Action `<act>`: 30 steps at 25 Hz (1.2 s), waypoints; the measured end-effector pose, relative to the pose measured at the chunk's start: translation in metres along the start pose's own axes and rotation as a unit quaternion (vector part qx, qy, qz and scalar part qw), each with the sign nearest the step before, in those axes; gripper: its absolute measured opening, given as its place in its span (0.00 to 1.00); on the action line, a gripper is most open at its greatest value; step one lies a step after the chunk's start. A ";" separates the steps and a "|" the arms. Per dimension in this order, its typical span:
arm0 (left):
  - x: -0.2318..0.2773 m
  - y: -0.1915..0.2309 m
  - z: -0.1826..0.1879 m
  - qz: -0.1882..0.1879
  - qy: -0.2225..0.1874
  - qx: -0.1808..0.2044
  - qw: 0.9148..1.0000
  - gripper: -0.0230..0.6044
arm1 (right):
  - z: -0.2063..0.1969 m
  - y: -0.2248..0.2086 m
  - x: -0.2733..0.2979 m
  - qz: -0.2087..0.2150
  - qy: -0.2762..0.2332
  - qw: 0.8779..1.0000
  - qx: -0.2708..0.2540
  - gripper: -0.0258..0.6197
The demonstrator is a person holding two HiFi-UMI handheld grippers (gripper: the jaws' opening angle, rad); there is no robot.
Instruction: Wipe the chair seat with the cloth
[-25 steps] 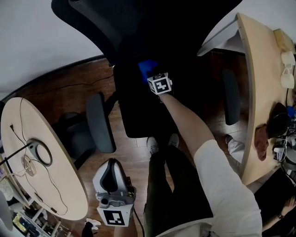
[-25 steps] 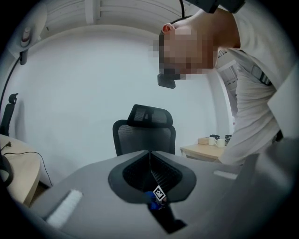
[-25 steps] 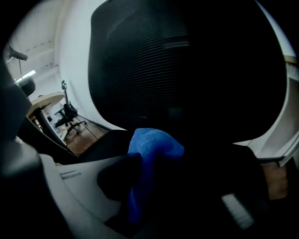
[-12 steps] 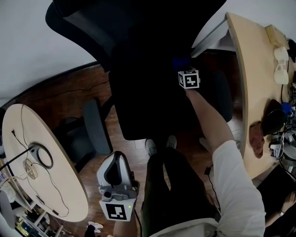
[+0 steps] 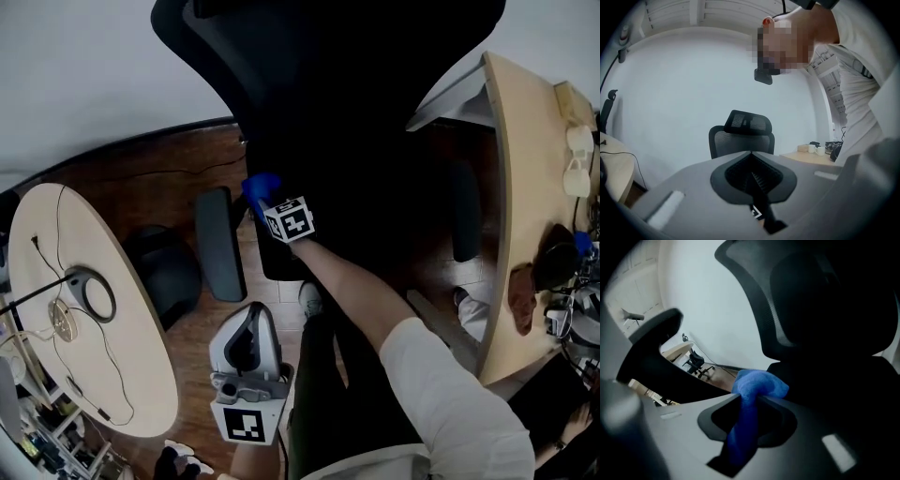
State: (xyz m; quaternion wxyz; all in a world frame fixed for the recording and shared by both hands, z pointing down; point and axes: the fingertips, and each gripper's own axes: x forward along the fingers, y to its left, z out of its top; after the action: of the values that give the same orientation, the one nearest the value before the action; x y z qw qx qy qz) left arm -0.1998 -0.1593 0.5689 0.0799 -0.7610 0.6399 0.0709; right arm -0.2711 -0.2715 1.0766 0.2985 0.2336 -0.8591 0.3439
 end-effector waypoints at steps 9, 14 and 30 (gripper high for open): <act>-0.015 0.003 -0.023 0.001 0.015 -0.004 1.000 0.04 | -0.028 -0.057 0.009 -0.063 0.017 0.997 -0.048 0.19; -0.001 -0.010 -0.004 -0.015 0.002 -0.009 1.000 0.04 | -0.040 -0.174 -0.072 -0.152 0.017 0.988 -0.024 0.19; 0.011 -0.040 0.009 -0.042 -0.007 -0.017 0.999 0.04 | -0.013 -0.133 -0.143 -0.101 -0.072 0.992 0.015 0.19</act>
State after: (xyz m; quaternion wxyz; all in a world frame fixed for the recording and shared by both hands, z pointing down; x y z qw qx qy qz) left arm -0.1588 -0.1611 0.5595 0.0746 -0.7878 0.6056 0.0839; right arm -0.0843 -0.3207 1.0482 0.2659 0.3473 -0.8452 0.3070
